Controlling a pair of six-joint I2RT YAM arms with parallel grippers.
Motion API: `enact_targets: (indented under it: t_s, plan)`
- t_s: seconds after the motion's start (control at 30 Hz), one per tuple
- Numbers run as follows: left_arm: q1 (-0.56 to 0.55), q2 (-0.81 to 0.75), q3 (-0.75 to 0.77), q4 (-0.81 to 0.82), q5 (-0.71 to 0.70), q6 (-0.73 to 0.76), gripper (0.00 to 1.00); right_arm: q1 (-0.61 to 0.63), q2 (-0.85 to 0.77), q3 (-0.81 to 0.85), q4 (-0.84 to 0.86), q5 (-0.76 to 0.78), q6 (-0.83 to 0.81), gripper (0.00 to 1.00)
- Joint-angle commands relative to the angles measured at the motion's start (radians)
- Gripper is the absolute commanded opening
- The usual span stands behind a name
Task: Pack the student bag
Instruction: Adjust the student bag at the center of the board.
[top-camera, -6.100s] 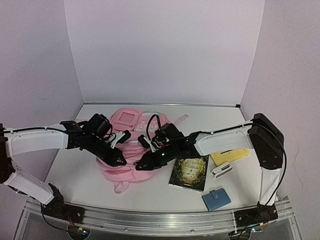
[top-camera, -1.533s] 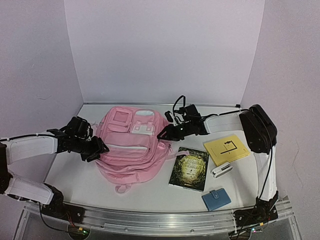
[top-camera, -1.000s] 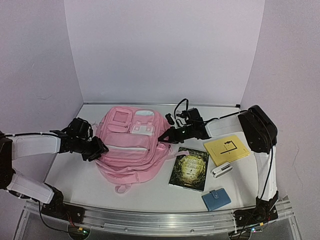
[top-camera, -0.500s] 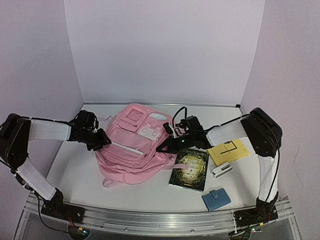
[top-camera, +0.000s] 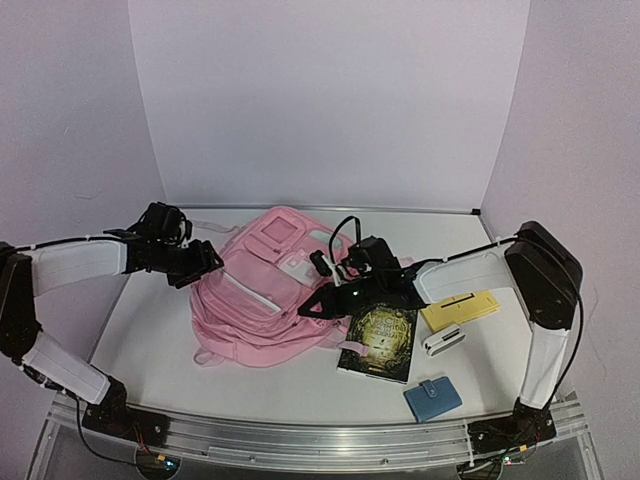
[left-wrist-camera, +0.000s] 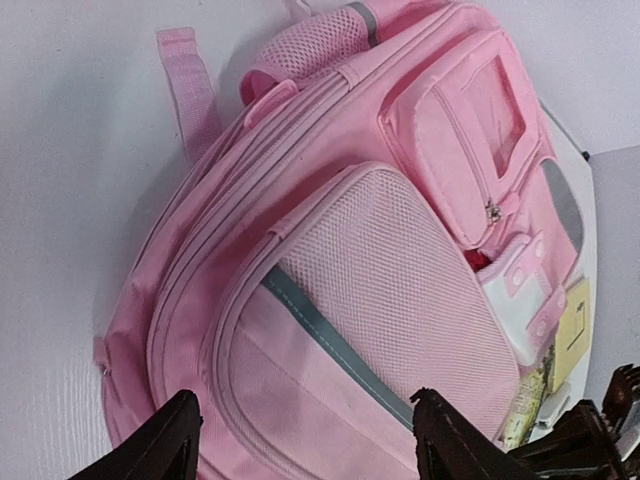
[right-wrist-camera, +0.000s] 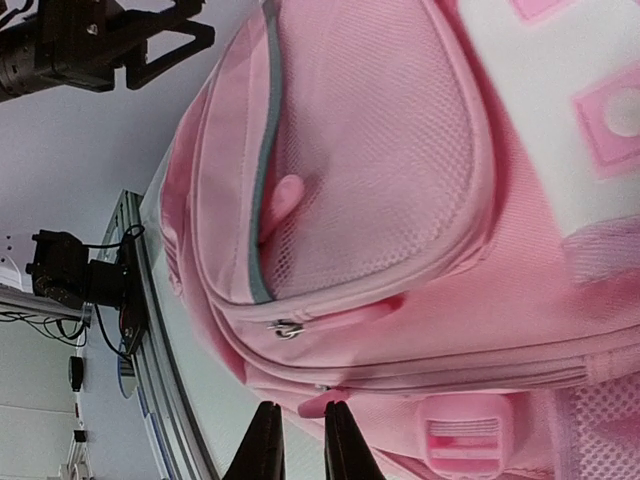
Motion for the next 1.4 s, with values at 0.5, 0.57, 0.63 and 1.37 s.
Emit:
enact_targets:
  t_s: [0.5, 0.57, 0.63, 1.37]
  plan:
    - [0.008, -0.315, -0.334, -0.051, -0.017, -0.227, 0.78, 0.071, -0.175, 0.007, -0.212, 0.29, -0.132, 0.51]
    - [0.008, -0.318, -0.348, -0.022, -0.002, -0.23, 0.74, 0.071, -0.183, 0.025, -0.25, 0.325, -0.172, 0.54]
    - [0.008, -0.315, -0.356, 0.002, 0.011, -0.229, 0.7, 0.072, -0.174, 0.048, -0.288, 0.323, -0.205, 0.54]
    - [0.008, -0.28, -0.386, 0.067, 0.041, -0.233, 0.39, 0.285, 0.078, 0.372, -0.589, 0.686, -0.079, 0.55]
